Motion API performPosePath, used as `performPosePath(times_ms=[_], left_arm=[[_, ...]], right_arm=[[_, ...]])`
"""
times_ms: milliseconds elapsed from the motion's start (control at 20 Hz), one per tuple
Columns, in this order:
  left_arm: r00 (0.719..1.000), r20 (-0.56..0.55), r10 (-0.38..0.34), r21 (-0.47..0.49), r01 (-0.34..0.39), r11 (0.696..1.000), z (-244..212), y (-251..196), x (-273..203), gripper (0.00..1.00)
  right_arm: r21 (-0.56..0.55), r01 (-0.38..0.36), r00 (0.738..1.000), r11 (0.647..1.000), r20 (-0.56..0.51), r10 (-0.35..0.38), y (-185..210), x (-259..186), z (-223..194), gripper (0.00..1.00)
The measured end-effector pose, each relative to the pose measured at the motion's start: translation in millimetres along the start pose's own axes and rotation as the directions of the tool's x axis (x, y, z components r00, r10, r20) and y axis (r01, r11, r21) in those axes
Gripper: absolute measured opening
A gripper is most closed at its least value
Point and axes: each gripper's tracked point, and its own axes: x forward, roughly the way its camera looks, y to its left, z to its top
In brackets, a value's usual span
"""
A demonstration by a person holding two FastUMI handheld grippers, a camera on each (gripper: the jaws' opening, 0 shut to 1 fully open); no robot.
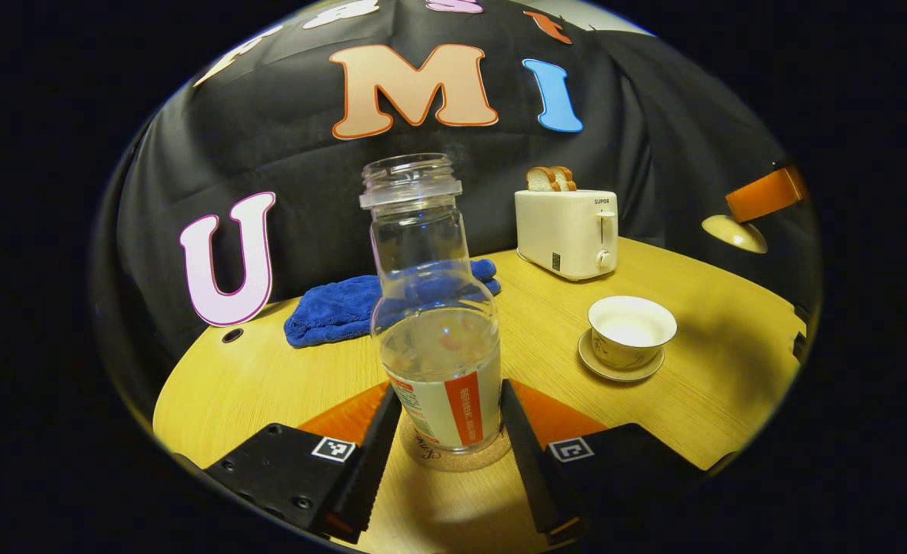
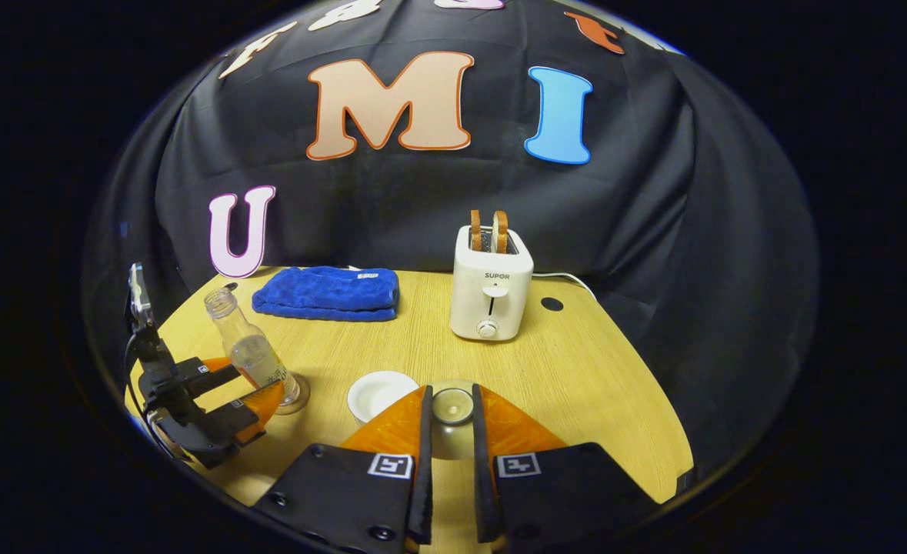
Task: Open the teacup lid with one hand, grasp the water bottle and pour water into the teacup with the other hand; after pouring, place the water bottle on the coaster and then close the teacup lid.
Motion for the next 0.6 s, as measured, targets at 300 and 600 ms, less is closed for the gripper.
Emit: performPosePath(times_ms=[300, 600], left_arm=[[1.000, -0.017, -0.008, 0.054, 0.009, 0.999, 7, -5, 5, 0.70], [0.999, -0.038, 0.038, 0.204, -0.030, 0.979, 16, 3, 7, 0.66]], right_arm=[[0.016, 0.002, 1.000, 1.000, 0.003, -0.002, -7, 1, 0, 0.24], [0.038, 0.005, 1.000, 0.999, 0.013, -0.006, -18, 1, -2, 0.25]])
